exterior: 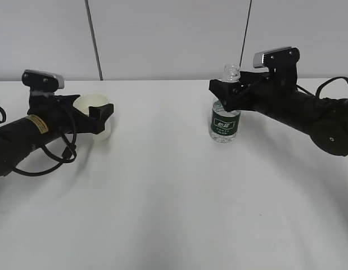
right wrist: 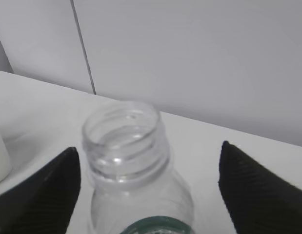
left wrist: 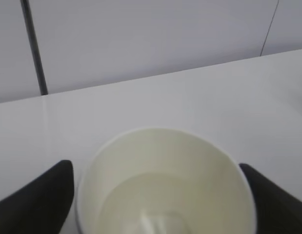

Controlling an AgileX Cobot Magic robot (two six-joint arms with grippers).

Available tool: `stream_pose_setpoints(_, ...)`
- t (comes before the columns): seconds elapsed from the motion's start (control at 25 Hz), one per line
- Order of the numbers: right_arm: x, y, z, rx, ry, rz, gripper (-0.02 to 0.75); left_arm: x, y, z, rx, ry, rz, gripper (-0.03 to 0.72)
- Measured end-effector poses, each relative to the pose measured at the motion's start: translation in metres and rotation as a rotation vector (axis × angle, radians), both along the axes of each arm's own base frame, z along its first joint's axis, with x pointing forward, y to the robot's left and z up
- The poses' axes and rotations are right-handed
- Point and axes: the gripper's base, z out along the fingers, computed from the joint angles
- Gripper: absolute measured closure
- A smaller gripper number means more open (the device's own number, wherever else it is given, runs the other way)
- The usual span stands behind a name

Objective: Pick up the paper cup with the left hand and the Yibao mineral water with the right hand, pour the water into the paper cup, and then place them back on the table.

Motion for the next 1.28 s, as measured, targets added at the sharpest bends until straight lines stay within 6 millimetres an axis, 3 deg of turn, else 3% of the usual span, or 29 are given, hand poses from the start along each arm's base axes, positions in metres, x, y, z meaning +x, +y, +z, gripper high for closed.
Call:
stream_pose_setpoints(0.76,-0.004,-0.002,0.040,-0.009,-0.051,-0.019,0.092,0.000,0.001,0.039,-0.004,-0.053,0.015,0.097)
stream_pose_setpoints(0.92,0.001,-0.005,0.059,-0.024,-0.029,-0.060,0.106,-0.001,0.002,0.053,-0.002,-0.058,0.026,0.097)
stream_pose_setpoints(1.08,0.004,-0.006,0.065,-0.031,-0.024,-0.074,0.122,-0.003,0.004,0.070,-0.010,-0.086,0.038,0.097)
stream_pose_setpoints(1.12,0.012,-0.010,0.075,-0.043,0.017,-0.119,0.130,-0.003,0.004,0.074,-0.013,-0.090,0.045,0.097)
stream_pose_setpoints(1.24,0.014,-0.011,0.078,-0.047,0.038,-0.138,0.134,-0.005,0.007,0.083,-0.012,-0.086,0.072,0.097)
stream_pose_setpoints(1.28,0.020,-0.014,0.089,-0.057,0.062,-0.177,0.142,-0.005,0.008,0.086,-0.012,-0.082,0.082,0.097)
